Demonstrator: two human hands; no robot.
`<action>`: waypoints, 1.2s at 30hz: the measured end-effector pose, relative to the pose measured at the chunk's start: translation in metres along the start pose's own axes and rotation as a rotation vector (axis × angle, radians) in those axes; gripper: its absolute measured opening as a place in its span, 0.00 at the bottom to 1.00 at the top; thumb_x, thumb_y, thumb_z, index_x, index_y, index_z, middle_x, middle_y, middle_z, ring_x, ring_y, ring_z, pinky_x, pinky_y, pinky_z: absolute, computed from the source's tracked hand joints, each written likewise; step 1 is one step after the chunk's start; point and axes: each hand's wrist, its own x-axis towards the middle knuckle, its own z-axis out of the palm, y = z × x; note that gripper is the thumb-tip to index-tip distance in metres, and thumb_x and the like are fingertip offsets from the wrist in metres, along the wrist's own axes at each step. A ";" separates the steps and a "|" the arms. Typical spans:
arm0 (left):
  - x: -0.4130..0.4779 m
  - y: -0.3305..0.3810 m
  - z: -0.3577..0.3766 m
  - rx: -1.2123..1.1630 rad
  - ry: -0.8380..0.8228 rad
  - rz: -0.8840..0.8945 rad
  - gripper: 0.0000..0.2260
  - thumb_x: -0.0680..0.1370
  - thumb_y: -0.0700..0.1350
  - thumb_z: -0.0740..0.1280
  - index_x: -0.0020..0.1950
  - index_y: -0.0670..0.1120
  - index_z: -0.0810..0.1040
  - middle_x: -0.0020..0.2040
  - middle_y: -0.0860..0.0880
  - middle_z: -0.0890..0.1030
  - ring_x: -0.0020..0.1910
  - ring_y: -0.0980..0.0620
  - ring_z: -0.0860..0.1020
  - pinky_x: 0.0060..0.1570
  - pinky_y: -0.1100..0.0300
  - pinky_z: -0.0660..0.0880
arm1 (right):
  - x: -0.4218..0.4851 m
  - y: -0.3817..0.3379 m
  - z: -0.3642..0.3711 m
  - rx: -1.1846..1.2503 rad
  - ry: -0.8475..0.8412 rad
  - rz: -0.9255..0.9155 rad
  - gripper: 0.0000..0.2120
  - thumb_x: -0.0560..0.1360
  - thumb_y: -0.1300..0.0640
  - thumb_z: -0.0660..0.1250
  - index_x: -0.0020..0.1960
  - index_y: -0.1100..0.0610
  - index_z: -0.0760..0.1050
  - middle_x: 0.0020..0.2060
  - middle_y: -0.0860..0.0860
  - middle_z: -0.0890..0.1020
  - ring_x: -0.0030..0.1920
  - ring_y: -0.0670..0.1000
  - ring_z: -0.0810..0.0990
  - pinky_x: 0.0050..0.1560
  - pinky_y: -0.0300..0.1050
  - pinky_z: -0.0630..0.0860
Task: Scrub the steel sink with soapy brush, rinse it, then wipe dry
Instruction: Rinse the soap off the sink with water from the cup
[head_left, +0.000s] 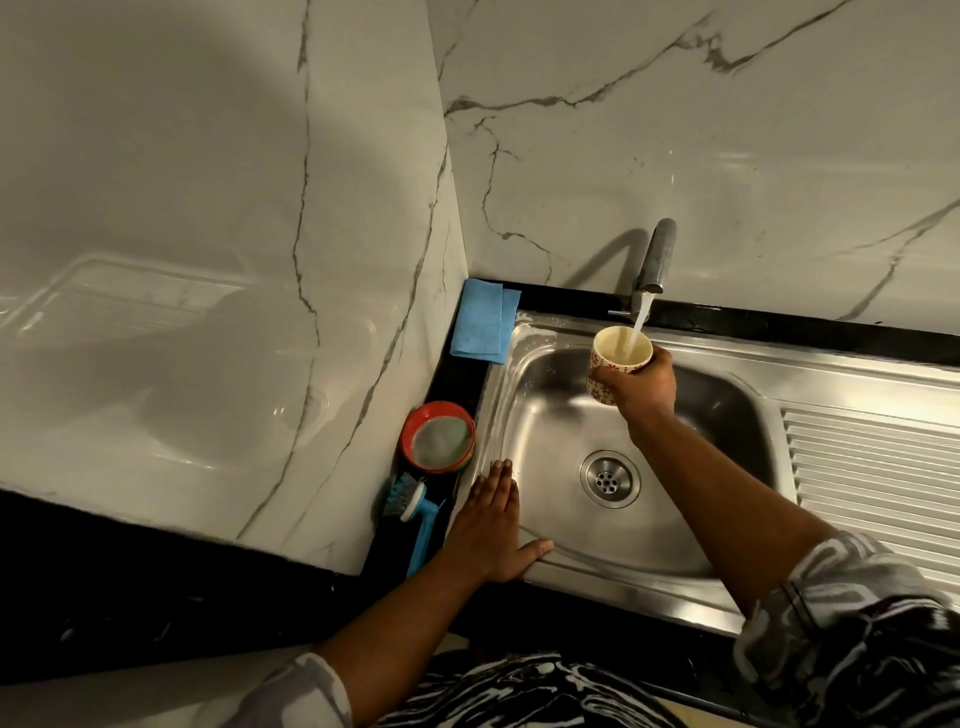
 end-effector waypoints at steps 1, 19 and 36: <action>0.000 0.000 0.000 -0.009 -0.017 0.000 0.52 0.79 0.75 0.52 0.85 0.37 0.41 0.84 0.40 0.32 0.83 0.44 0.31 0.83 0.45 0.37 | 0.000 0.001 0.000 -0.005 0.001 0.001 0.44 0.59 0.53 0.86 0.70 0.52 0.69 0.61 0.50 0.79 0.59 0.54 0.80 0.59 0.55 0.81; 0.002 0.002 -0.008 -0.036 -0.145 -0.003 0.51 0.80 0.74 0.53 0.84 0.40 0.33 0.81 0.42 0.24 0.80 0.45 0.24 0.80 0.46 0.30 | -0.002 0.004 -0.010 -0.069 -0.017 -0.022 0.45 0.60 0.54 0.86 0.71 0.52 0.68 0.63 0.51 0.78 0.61 0.54 0.78 0.62 0.55 0.80; 0.002 0.004 -0.009 -0.041 -0.157 -0.012 0.51 0.80 0.74 0.53 0.84 0.40 0.32 0.80 0.42 0.23 0.79 0.45 0.23 0.81 0.46 0.30 | 0.002 -0.002 -0.004 -0.074 -0.014 -0.034 0.44 0.59 0.54 0.86 0.70 0.54 0.70 0.61 0.51 0.80 0.59 0.54 0.80 0.57 0.50 0.80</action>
